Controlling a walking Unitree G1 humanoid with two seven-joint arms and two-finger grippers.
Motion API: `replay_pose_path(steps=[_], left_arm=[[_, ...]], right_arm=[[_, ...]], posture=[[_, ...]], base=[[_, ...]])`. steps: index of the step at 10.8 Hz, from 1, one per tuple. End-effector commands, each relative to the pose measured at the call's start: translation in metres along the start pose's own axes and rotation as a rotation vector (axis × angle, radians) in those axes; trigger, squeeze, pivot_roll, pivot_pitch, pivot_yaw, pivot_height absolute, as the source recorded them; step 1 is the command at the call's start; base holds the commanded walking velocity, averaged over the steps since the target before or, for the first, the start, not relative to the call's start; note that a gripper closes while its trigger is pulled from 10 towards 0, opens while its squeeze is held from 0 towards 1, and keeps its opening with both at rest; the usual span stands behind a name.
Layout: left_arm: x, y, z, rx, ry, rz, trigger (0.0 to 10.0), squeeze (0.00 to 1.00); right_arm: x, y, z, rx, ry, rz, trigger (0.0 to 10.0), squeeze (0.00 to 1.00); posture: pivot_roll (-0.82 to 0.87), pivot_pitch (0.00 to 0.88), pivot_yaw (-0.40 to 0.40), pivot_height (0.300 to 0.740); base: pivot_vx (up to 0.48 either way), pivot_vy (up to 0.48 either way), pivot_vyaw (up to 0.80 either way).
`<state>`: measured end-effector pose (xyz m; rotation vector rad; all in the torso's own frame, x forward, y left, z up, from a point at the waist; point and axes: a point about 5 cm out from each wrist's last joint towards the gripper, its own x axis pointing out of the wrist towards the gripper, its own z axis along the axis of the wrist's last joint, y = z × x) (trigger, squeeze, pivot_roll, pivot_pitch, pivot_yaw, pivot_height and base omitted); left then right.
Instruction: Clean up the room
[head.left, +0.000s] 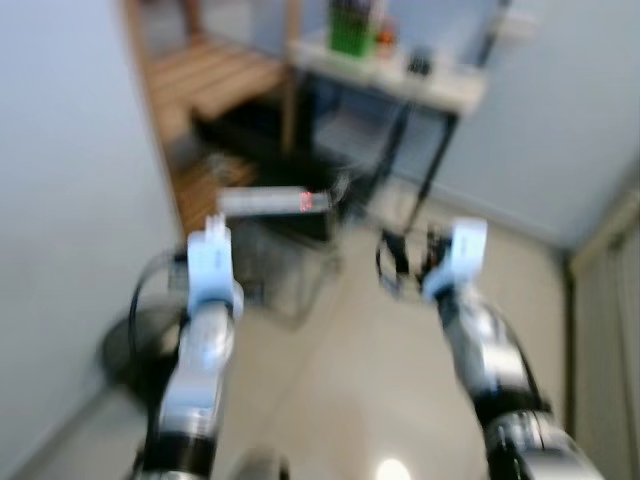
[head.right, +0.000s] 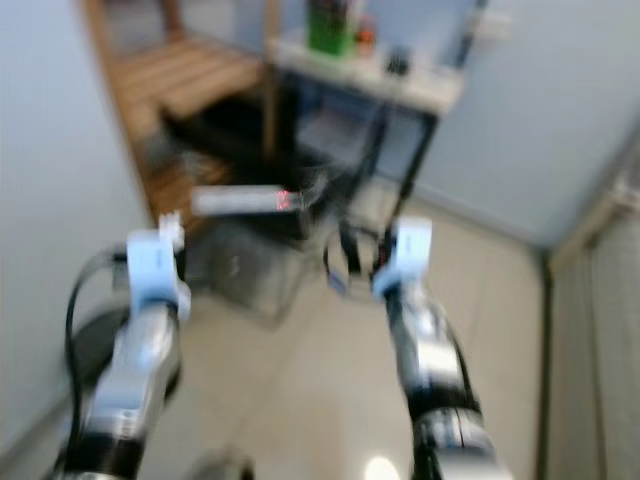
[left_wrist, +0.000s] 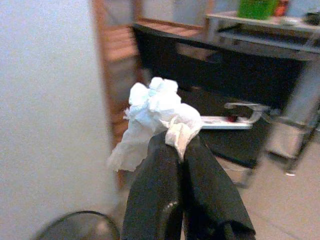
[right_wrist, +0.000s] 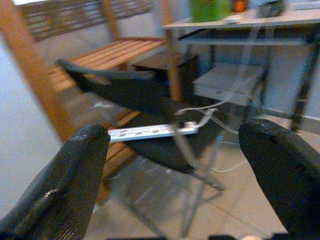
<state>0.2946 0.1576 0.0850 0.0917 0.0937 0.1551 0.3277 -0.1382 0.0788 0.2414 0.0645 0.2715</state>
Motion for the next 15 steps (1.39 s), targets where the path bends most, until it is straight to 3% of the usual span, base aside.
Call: replay_pose_path(steps=[1, 3, 7, 12, 15], left_arm=[[-0.001, -0.011, 0.003, 0.010, -0.011, -0.014, 10.0, 0.00], [-0.002, -0.014, 0.003, 0.016, -0.022, -0.016, 10.0, 0.00], [0.000, -0.009, 0.004, 0.021, -0.002, 0.064, 10.0, 0.00], [0.002, -0.002, 0.001, -0.058, 0.024, 0.117, 10.0, 0.00], [0.001, 0.001, 0.000, -0.058, 0.034, 0.142, 10.0, 0.00]], right_arm=[[0.002, -0.005, 0.004, -0.011, 0.005, -0.002, 10.0, 0.45], [0.006, 0.000, 0.005, -0.001, 0.002, 0.025, 10.0, 0.46], [0.006, 0.008, 0.001, 0.006, 0.017, 0.069, 10.0, 0.46], [0.004, 0.010, -0.002, -0.006, 0.035, 0.096, 10.0, 0.47], [0.004, 0.011, -0.004, -0.006, 0.047, 0.105, 10.0, 0.48]], posture=[[0.10, 0.000, -0.064, 0.740], [0.11, 0.000, -0.067, 0.740], [0.10, 0.000, -0.069, 0.740], [0.10, 0.000, -0.074, 0.740], [0.11, 0.000, -0.078, 0.740]], base=[[0.000, 0.000, 0.49], [0.000, -0.148, 0.50], [0.000, -0.480, 0.50], [0.049, -0.453, 0.50], [0.183, -0.374, 0.49]])
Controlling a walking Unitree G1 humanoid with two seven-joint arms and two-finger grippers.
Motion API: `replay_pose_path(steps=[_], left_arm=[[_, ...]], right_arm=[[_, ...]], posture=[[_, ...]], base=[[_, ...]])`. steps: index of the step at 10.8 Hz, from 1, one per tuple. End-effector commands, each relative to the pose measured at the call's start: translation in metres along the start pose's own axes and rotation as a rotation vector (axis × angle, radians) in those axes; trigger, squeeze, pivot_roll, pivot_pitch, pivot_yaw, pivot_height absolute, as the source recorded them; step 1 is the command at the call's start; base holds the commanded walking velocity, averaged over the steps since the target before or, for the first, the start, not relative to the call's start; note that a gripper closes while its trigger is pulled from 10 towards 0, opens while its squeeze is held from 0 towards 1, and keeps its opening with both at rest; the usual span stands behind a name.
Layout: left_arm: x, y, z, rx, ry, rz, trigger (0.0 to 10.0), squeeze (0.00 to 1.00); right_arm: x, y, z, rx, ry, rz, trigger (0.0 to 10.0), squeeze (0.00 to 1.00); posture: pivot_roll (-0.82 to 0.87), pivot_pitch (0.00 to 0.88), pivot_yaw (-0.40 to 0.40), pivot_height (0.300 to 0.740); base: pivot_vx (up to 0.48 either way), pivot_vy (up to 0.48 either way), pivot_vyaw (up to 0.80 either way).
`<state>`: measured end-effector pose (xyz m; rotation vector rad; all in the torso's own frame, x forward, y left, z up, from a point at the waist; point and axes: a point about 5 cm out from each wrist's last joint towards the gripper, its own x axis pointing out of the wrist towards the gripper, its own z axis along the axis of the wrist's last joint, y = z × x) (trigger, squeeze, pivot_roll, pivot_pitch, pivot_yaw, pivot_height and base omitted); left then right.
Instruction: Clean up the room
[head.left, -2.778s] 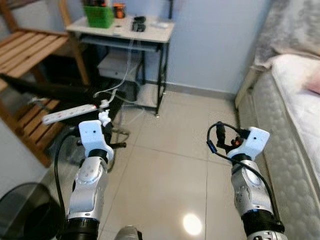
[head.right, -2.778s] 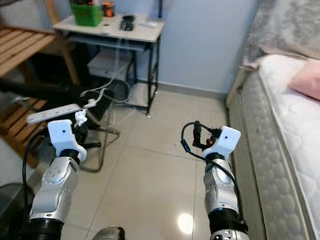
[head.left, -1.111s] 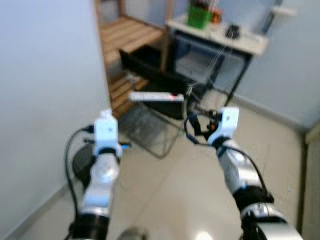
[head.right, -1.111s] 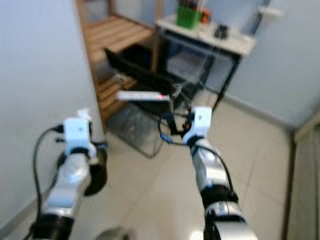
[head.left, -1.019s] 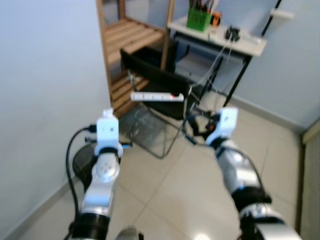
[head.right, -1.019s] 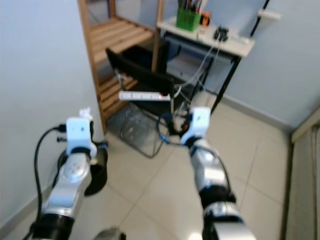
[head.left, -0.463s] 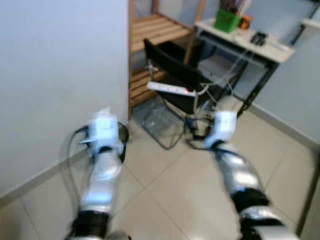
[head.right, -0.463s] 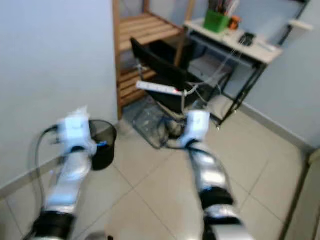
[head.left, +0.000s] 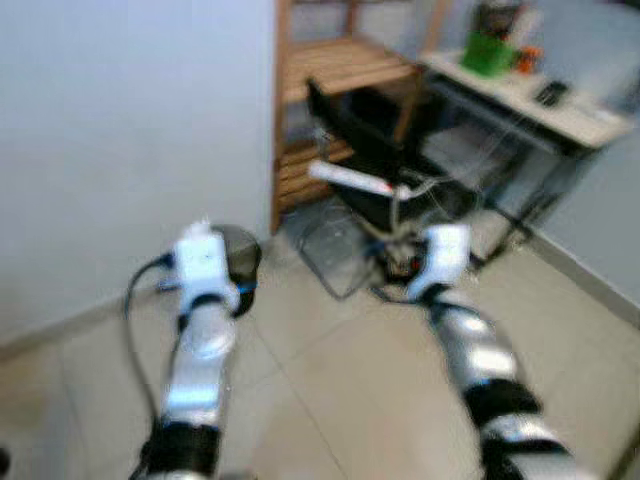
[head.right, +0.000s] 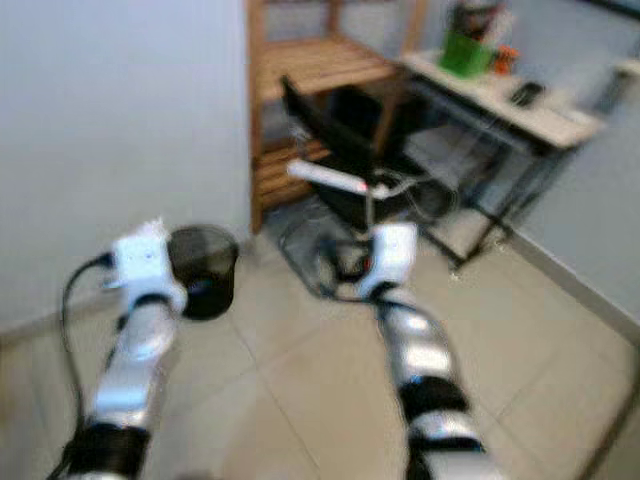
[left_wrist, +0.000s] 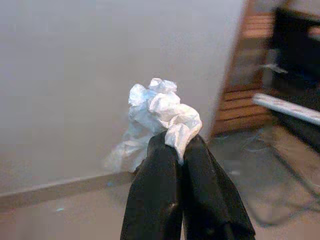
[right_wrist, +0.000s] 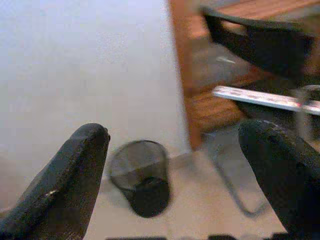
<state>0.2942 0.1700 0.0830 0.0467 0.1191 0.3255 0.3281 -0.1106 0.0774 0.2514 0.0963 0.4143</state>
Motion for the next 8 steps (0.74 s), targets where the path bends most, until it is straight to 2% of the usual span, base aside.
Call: replay_pose_path(steps=[1, 2, 4, 5, 6, 7, 8], left_arm=[[-0.0017, -0.0087, 0.0036, -0.035, -0.006, -0.010, 10.0, 0.00], [-0.0016, -0.0056, 0.0029, -0.062, -0.004, -0.001, 10.0, 0.00], [-0.0028, 0.0003, 0.0040, -0.008, -0.037, 0.016, 10.0, 0.00], [-0.0033, 0.0006, 0.0041, 0.013, -0.046, 0.017, 10.0, 0.00], [-0.0038, -0.0005, 0.0038, 0.035, -0.060, -0.016, 10.0, 0.00], [-0.0057, -0.0022, 0.0034, 0.021, -0.067, -0.065, 10.0, 0.00], [-0.0075, -0.0034, 0.0040, -0.022, -0.071, -0.116, 10.0, 0.00]], right_arm=[[-0.0051, -0.0139, 0.0029, -0.021, 0.002, -0.039, 10.0, 0.49], [-0.0048, -0.0141, 0.0033, -0.030, 0.003, -0.042, 10.0, 0.49], [-0.0027, -0.0112, 0.0033, -0.091, 0.013, -0.025, 10.0, 0.49], [-0.0021, -0.0142, 0.0013, -0.111, 0.035, -0.063, 10.0, 0.47], [-0.0023, -0.0167, -0.0004, -0.096, 0.045, -0.085, 10.0, 0.35], [-0.0026, -0.0179, 0.0003, -0.123, 0.046, -0.091, 10.0, 0.24], [-0.0031, -0.0199, 0.0006, -0.132, 0.040, -0.114, 10.0, 0.20]], posture=[[0.11, 0.000, -0.078, 0.740], [0.12, 0.000, -0.079, 0.740], [0.13, 0.000, -0.087, 0.740], [0.13, 0.000, -0.088, 0.740], [0.13, 0.000, -0.090, 0.740], [0.13, 0.000, -0.090, 0.740], [0.13, 0.000, -0.088, 0.740]], base=[[0.000, 0.000, 0.49], [0.000, 0.000, 0.49], [0.000, 0.000, 0.49], [0.000, 0.000, 0.49], [0.000, 0.000, 0.00], [0.000, 0.000, 0.00], [0.345, 0.000, 0.00]])
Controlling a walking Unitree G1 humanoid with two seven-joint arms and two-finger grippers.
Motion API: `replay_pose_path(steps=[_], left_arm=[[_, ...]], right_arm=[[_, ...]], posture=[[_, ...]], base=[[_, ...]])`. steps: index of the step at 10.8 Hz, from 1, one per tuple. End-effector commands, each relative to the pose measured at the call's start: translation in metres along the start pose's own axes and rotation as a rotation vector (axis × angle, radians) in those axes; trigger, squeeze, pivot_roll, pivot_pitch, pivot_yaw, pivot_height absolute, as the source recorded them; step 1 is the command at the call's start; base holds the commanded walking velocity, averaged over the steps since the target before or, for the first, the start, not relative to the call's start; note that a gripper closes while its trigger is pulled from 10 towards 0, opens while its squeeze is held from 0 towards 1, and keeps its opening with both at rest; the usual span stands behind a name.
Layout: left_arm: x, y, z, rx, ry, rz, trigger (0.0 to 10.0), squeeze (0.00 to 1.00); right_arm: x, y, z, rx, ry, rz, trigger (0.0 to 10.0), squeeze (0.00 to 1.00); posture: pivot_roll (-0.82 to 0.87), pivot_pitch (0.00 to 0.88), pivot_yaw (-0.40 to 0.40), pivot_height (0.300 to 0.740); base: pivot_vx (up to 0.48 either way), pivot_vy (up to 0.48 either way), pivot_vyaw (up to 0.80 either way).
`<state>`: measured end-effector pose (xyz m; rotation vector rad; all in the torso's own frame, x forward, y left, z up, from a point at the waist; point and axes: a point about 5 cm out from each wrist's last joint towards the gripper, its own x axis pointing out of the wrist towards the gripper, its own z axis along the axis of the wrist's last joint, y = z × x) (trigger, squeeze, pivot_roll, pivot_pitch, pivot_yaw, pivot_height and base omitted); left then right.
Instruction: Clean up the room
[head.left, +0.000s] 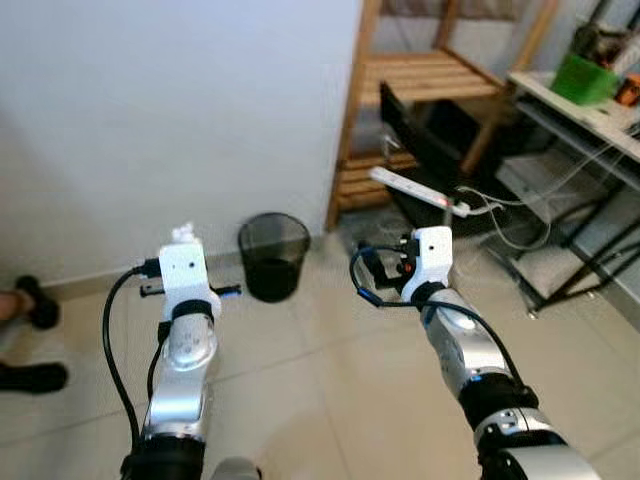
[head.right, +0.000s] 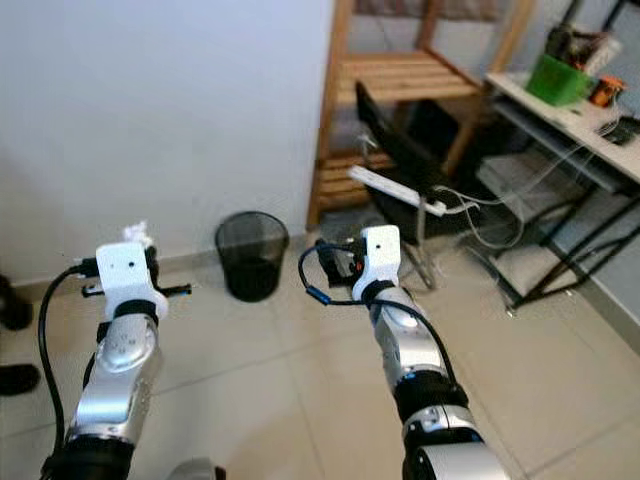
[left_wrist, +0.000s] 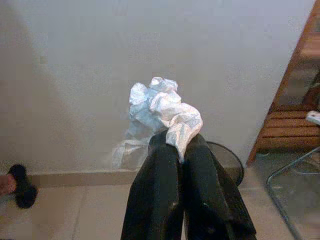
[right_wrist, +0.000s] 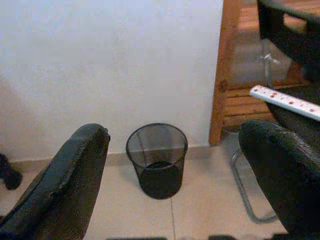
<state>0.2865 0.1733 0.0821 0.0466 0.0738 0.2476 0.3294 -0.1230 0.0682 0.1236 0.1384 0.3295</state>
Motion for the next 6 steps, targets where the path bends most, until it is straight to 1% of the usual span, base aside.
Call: replay_pose_path(steps=[1, 3, 4, 6], left_arm=[[-0.0002, -0.0093, 0.0056, -0.012, -0.025, -0.050, 10.0, 0.00], [0.0021, -0.0130, 0.0060, 0.024, -0.027, -0.132, 10.0, 0.00], [0.0029, -0.0134, 0.0075, 0.023, -0.036, -0.154, 10.0, 0.00], [0.0022, -0.0134, 0.0068, 0.011, -0.026, -0.154, 10.0, 0.00]], right_arm=[[0.0009, -0.0073, 0.0056, -0.018, -0.014, -0.025, 10.0, 0.20], [0.0008, -0.0060, 0.0039, -0.022, -0.017, -0.036, 10.0, 0.20], [0.0011, -0.0040, 0.0029, -0.023, -0.015, -0.028, 10.0, 0.22], [0.0016, -0.0006, 0.0038, -0.032, -0.028, -0.014, 10.0, 0.22]], posture=[[0.13, 0.000, -0.089, 0.740], [0.13, 0.000, -0.084, 0.740], [0.13, 0.000, -0.083, 0.740], [0.13, 0.000, -0.082, 0.740]], base=[[0.450, 0.000, 0.00], [0.459, 0.000, 0.00], [0.469, 0.000, 0.00], [0.463, 0.000, 0.00]])
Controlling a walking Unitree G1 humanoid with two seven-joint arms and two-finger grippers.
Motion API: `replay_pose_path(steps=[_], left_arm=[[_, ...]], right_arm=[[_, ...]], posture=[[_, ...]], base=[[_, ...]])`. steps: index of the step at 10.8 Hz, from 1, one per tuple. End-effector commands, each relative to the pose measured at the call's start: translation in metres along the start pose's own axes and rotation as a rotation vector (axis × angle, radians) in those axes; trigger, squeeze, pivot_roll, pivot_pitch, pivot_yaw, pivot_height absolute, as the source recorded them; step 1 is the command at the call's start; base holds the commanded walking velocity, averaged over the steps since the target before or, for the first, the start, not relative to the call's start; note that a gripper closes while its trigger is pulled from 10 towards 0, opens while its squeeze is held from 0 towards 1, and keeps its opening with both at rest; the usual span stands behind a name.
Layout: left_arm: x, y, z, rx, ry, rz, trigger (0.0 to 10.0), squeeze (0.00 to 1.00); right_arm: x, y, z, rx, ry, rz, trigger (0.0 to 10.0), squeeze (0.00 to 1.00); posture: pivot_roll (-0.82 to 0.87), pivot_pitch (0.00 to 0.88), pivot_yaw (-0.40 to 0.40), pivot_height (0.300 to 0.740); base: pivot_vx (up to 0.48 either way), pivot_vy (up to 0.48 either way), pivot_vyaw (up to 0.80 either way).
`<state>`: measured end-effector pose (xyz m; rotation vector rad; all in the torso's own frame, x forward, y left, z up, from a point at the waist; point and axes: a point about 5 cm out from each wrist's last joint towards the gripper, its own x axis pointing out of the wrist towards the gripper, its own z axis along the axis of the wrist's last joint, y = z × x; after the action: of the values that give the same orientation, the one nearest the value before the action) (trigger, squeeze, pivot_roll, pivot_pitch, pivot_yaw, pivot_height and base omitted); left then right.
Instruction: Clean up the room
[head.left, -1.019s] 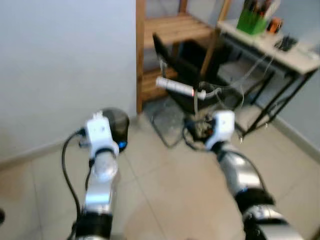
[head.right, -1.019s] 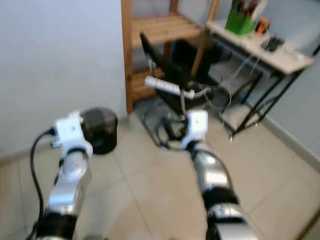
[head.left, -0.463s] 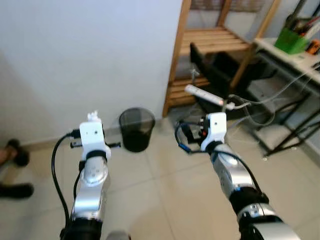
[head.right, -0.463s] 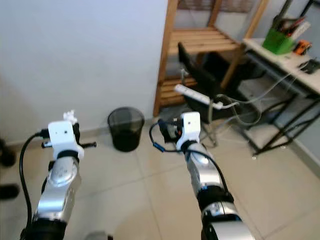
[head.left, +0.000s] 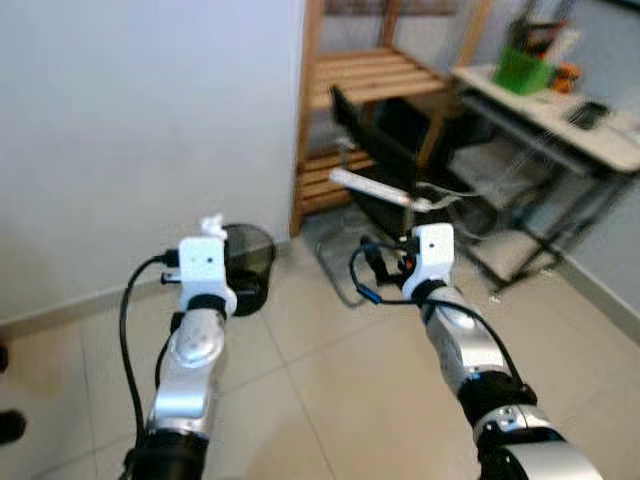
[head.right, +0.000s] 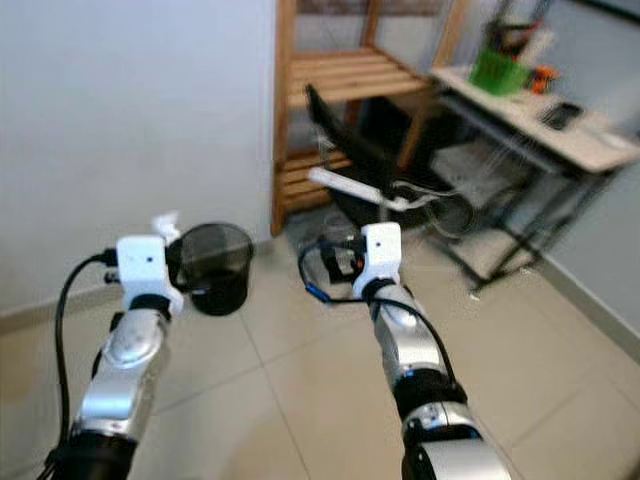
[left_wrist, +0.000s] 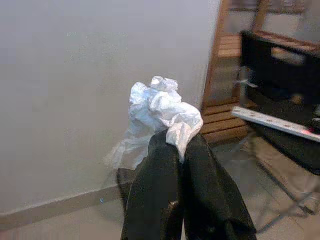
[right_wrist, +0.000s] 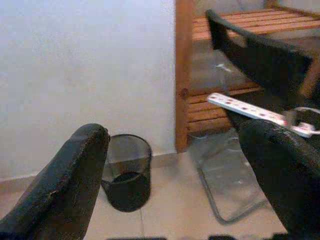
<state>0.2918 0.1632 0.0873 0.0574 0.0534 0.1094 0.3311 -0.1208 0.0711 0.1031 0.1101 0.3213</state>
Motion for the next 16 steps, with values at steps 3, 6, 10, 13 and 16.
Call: replay_pose_path(steps=[3, 6, 10, 13, 16], left_arm=[[-0.002, -0.007, -0.001, -0.024, -0.001, -0.045, 10.0, 0.00], [0.003, -0.011, 0.001, -0.012, -0.006, -0.113, 10.0, 0.00], [-0.003, -0.018, 0.000, -0.049, -0.008, -0.110, 10.0, 0.00], [-0.007, -0.022, 0.000, -0.069, -0.015, -0.116, 10.0, 0.00], [-0.009, -0.023, 0.000, -0.080, -0.016, -0.105, 10.0, 0.00]], right_arm=[[-0.001, -0.002, -0.001, -0.006, 0.003, 0.003, 10.0, 0.22], [-0.002, -0.003, -0.001, -0.010, 0.002, -0.005, 10.0, 0.23], [-0.004, -0.002, -0.004, 0.007, 0.005, -0.004, 10.0, 0.23], [-0.003, 0.003, -0.004, 0.000, 0.003, 0.039, 10.0, 0.38], [-0.003, 0.005, -0.005, 0.002, 0.009, 0.056, 10.0, 0.39]], posture=[[0.13, 0.000, -0.087, 0.740], [0.13, 0.000, -0.087, 0.740], [0.12, 0.000, -0.079, 0.740], [0.13, 0.000, -0.085, 0.740], [0.13, 0.000, -0.090, 0.740]], base=[[0.456, 0.000, 0.00], [0.456, 0.000, 0.00], [0.446, 0.000, 0.00], [0.431, 0.000, 0.68], [0.434, 0.000, 0.66]])
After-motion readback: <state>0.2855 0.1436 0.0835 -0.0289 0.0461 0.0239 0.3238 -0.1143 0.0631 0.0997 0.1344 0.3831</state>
